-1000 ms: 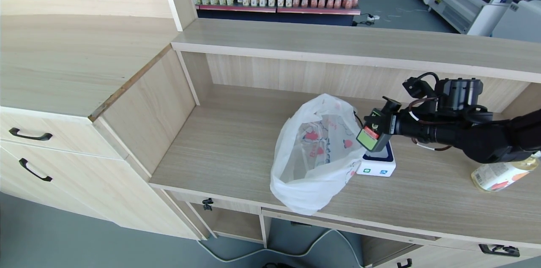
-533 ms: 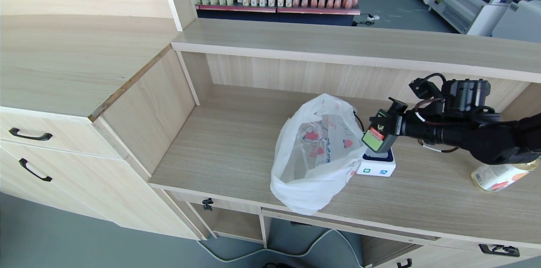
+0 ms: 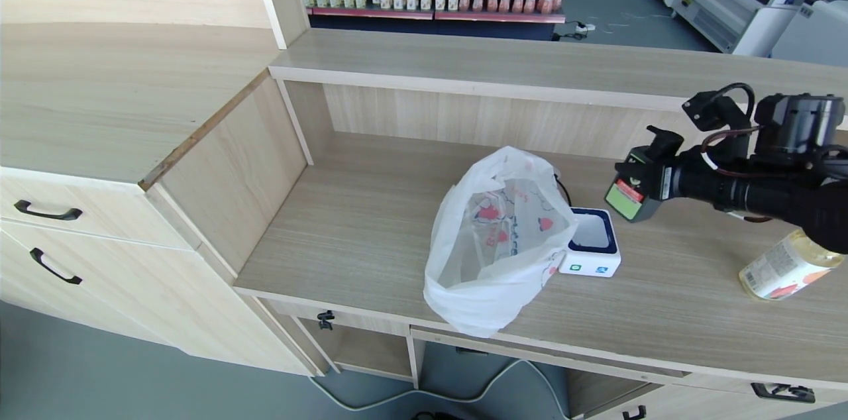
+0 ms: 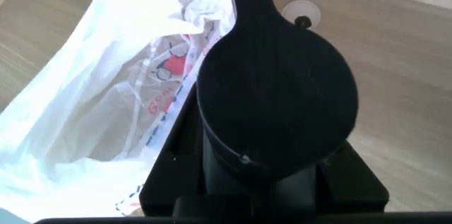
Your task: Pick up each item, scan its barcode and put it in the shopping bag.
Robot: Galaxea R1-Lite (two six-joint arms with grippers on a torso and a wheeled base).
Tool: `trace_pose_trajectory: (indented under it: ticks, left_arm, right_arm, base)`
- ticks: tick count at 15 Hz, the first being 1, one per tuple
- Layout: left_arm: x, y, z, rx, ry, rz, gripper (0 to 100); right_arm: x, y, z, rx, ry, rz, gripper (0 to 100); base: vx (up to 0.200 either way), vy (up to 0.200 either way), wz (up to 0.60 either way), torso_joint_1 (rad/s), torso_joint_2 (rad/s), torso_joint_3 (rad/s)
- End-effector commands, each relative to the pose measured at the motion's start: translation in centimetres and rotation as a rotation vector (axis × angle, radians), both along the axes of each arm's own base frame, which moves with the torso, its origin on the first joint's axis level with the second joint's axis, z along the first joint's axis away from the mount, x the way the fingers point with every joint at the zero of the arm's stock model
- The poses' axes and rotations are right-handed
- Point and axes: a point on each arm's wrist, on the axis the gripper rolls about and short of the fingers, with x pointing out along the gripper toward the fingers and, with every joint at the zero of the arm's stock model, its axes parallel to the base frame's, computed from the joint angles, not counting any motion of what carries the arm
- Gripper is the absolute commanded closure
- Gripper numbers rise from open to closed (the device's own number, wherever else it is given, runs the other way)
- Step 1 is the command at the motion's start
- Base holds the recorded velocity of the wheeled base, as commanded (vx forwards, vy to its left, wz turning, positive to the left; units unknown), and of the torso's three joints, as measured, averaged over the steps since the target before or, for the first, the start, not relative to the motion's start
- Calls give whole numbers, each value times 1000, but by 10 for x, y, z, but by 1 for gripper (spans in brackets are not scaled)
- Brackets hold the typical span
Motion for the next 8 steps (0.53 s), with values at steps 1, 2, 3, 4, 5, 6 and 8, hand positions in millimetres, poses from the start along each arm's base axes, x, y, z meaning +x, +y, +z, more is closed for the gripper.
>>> trace_pose_trajectory:
  ticks: [1, 2, 3, 4, 5, 6, 8]
  left_arm:
    - [0, 0, 0, 0, -1, 1, 0]
    - [0, 0, 0, 0, -1, 1, 0]
    - [0, 0, 0, 0, -1, 1, 0]
    - [0, 0, 0, 0, -1, 1, 0]
    - [0, 0, 0, 0, -1, 1, 0]
    - [0, 0, 0, 0, -1, 1, 0]
    - [0, 0, 0, 0, -1, 1, 0]
  right_arm:
    - [-74, -36, 24, -258, -96, -178, 100]
    - [-93, -50, 24, -355, -135, -243, 100]
    - [-108, -64, 25, -399, -167, -312, 100]
    - [-117, -66, 24, -403, -182, -339, 100]
    - [-124, -69, 23, -406, -186, -360, 100]
    - [-127, -70, 22, -406, -184, -369, 100]
    - [-134, -68, 12, -404, -159, -368, 100]
  base:
    - [0, 0, 0, 0, 0, 0]
    - [0, 0, 0, 0, 0, 0]
    - [0, 0, 0, 0, 0, 0]
    - [0, 0, 0, 0, 0, 0]
    - [0, 0, 0, 0, 0, 0]
    - [0, 0, 0, 0, 0, 0]
    - [0, 0, 0, 0, 0, 0]
